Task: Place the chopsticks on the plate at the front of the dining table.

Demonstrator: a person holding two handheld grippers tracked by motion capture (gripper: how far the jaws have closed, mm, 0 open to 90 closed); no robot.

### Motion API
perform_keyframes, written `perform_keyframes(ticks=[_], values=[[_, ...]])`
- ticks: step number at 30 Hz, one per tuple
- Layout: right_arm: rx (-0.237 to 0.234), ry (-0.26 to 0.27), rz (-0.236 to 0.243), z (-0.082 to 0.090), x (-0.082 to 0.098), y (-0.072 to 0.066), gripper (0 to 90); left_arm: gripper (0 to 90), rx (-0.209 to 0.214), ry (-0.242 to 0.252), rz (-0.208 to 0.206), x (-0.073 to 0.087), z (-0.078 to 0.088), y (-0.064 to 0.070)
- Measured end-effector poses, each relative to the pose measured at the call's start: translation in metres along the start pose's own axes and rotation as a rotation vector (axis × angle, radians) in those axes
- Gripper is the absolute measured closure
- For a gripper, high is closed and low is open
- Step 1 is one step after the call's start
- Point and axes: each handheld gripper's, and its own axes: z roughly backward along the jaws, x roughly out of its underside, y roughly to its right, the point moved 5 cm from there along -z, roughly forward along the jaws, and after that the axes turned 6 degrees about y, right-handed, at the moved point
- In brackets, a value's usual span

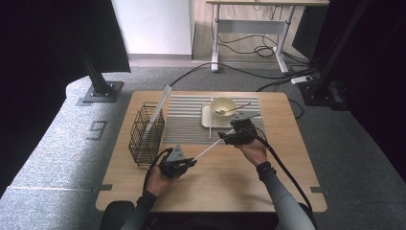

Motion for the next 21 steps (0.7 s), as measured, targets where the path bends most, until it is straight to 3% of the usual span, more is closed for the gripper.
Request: perform_keyframes(ticks=[2, 7, 16, 21], values=[[-0.004, -0.011, -0.012, -0.008, 0.007, 0.003, 29.5, 85.2, -0.001, -0.01, 0.0, 0.001, -0.001, 0.0], [-0.015, -0.004, -0.019, -0.01, 0.008, 0.003, 27.7, 85.3, -0.008, -0.027, 0.011, 0.003, -0.002, -0.001], [-0.018, 0.007, 0.011, 0.011, 0.003, 0.006, 18.0, 85.3, -0.024, -0.062, 0.045, 0.007, -0.003, -0.006], [-0.035, -0.019, 0.015, 0.022, 0.011, 0.01, 13.5, 85.3, -0.022, -0.086, 0.054, 0.009, -0.005, -0.006]])
